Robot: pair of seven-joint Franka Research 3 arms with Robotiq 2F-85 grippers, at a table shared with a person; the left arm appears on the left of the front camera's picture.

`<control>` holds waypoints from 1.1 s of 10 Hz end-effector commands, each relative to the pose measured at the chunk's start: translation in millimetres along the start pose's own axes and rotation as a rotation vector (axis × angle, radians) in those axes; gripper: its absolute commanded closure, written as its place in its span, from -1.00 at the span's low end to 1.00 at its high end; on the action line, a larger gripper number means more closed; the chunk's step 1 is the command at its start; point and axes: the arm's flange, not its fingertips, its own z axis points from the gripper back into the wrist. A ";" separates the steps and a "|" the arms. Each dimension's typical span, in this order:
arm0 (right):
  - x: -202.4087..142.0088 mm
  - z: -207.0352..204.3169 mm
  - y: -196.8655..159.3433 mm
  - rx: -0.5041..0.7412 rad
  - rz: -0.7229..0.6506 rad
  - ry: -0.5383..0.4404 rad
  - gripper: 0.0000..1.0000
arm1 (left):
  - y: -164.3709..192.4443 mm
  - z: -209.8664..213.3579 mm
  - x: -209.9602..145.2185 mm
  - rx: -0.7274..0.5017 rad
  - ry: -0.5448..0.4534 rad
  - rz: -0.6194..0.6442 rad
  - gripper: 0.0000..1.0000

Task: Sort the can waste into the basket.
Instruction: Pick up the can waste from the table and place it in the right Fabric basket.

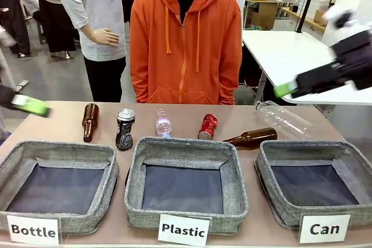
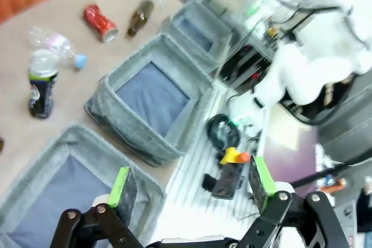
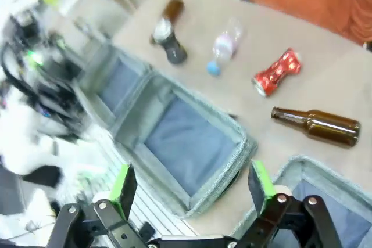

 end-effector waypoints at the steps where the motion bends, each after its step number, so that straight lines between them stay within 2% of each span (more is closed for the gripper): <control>1: -104.3 33.6 -44.5 0.038 -0.131 -0.156 -1.00 | 53.5 61.1 -21.4 -0.016 -0.159 0.194 -1.00; 3: -153.9 55.2 -99.9 0.086 -0.326 -0.219 -1.00 | 79.3 88.9 -64.1 -0.032 -0.395 0.359 -1.00; 5: -189.6 62.3 -159.4 0.142 -0.519 -0.278 -1.00 | 106.0 93.3 -91.1 -0.063 -0.551 0.465 -1.00; 7: -213.8 61.4 -187.5 0.153 -0.628 -0.341 -1.00 | 117.3 94.8 -116.8 -0.033 -0.672 0.574 -1.00; 8: -213.5 58.1 -187.0 0.115 -0.597 -0.333 -1.00 | 112.7 106.5 -112.3 -0.043 -0.562 0.527 -1.00; 9: -173.8 120.6 -226.5 0.132 -0.619 -0.303 -1.00 | 112.7 106.5 -112.3 -0.043 -0.562 0.527 -1.00; 11: -173.8 120.6 -226.5 0.132 -0.619 -0.303 -1.00 | 112.7 106.5 -112.3 -0.043 -0.562 0.527 -1.00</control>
